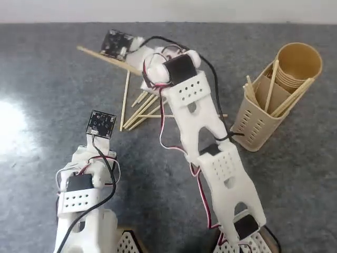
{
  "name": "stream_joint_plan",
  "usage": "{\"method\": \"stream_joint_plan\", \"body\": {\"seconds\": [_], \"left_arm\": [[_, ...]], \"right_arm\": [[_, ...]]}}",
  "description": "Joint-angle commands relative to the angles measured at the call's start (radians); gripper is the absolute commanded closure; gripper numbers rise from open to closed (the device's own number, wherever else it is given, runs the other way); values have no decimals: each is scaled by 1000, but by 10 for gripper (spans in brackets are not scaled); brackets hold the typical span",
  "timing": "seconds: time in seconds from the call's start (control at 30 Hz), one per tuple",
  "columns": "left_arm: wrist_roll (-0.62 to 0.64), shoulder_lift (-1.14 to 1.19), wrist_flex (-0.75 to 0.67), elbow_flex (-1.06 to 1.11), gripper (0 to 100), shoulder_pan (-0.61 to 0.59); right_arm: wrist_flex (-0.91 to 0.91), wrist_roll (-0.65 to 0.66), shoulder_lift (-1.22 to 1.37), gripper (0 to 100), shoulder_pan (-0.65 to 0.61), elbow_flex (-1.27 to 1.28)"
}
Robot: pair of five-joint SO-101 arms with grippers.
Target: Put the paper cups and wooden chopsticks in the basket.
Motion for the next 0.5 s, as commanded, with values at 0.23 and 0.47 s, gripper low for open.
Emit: {"method": "stream_joint_plan", "body": {"seconds": [0.23,0.47], "left_arm": [[6,-18,-21,-4,942,-8],[6,-18,-21,-4,942,-9]], "right_arm": [[44,-106,-521,991,-127,407],[42,-215,-860,991,-13,557]]}}
